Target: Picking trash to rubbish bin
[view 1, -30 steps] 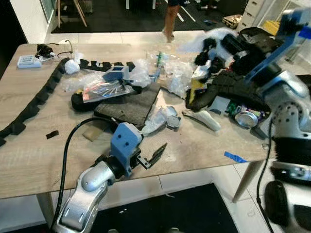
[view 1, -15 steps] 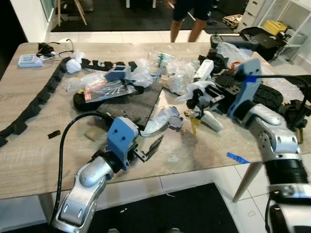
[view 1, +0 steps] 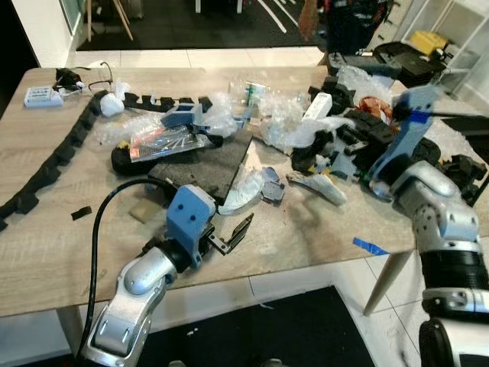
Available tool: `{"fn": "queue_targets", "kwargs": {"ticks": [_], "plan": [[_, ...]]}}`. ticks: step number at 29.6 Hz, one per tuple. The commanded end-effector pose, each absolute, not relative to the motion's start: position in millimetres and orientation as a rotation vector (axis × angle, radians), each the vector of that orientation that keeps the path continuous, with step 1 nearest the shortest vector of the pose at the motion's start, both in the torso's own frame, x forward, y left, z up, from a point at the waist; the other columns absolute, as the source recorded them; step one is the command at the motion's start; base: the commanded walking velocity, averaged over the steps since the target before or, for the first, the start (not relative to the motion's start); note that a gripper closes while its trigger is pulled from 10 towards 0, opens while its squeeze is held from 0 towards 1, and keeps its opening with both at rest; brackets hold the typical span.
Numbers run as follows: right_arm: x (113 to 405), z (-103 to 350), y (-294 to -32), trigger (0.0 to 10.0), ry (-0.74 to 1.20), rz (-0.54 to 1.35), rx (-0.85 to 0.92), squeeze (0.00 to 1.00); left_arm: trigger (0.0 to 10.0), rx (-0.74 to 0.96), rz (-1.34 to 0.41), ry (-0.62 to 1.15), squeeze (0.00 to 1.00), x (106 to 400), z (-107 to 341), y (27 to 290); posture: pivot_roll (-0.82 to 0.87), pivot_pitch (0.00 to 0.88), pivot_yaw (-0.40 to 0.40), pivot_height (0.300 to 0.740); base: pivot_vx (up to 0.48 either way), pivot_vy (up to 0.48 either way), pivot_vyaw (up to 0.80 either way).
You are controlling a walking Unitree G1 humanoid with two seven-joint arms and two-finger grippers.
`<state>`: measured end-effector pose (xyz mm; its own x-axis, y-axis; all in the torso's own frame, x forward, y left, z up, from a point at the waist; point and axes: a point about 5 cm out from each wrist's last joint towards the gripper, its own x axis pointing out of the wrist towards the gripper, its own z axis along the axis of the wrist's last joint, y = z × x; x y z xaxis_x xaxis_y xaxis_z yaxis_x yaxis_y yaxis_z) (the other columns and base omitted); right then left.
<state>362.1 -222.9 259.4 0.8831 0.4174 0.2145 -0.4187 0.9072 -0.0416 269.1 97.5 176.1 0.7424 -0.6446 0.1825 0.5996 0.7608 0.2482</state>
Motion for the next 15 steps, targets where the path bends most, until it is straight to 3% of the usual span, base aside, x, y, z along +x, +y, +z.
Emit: {"fn": "queue_targets", "kwargs": {"ticks": [1, 2, 4, 6, 8, 9, 10, 15], "plan": [[360.7, 301.6, -256.1, 0.0, -0.382, 0.302, -0.071, 0.0, 10.0, 0.162, -0.618, -0.264, 0.0, 274.0, 176.7, 104.9, 0.01, 0.144, -0.046, 0.74, 0.0, 0.0, 0.0], [359.0, 317.8, -269.4, 0.0, -0.442, 0.242, -0.097, 0.0, 10.0, 0.158, -0.581, -0.27, 0.0, 276.5, 178.1, 109.1, 0.01, 0.141, -0.048, 0.74, 0.0, 0.0, 0.0], [346.7, 356.0, -305.8, 0.0, -0.619, 0.037, 0.089, 0.0, 10.0, 0.147, -0.542, -0.284, 0.0, 279.5, 180.2, 116.0, 0.0, 0.13, -0.055, 0.74, 0.0, 0.0, 0.0], [343.8, 358.9, -308.9, 0.0, -0.631, 0.016, 0.088, 0.0, 10.0, 0.146, -0.539, -0.288, 0.0, 279.9, 180.7, 117.5, 0.0, 0.127, -0.055, 0.74, 0.0, 0.0, 0.0], [347.5, 344.7, -297.8, 0.0, -0.561, 0.064, 0.007, 0.0, 10.0, 0.138, -0.536, -0.293, 0.0, 280.7, 181.9, 117.7, -0.01, 0.126, -0.052, 0.74, 0.0, 0.0, 0.0], [355.1, 298.3, -264.5, 0.0, -0.408, 0.206, -0.076, 0.0, 10.0, 0.135, -0.547, -0.299, 0.0, 281.1, 182.3, 112.4, 0.0, 0.129, -0.051, 0.74, 0.0, 0.0, 0.0], [355.5, 286.3, -256.1, 0.0, -0.38, 0.234, -0.08, 0.0, 10.0, 0.136, -0.553, -0.298, 0.0, 280.8, 181.9, 110.2, 0.01, 0.13, -0.048, 0.74, 0.0, 0.0, 0.0], [357.3, 310.8, -258.5, 0.0, -0.452, 0.232, -0.118, 0.0, 10.0, 0.123, -0.563, -0.296, 0.0, 278.4, 182.1, 108.7, 0.02, 0.117, -0.035, 0.74, 0.0, 0.0, 0.0]]}}
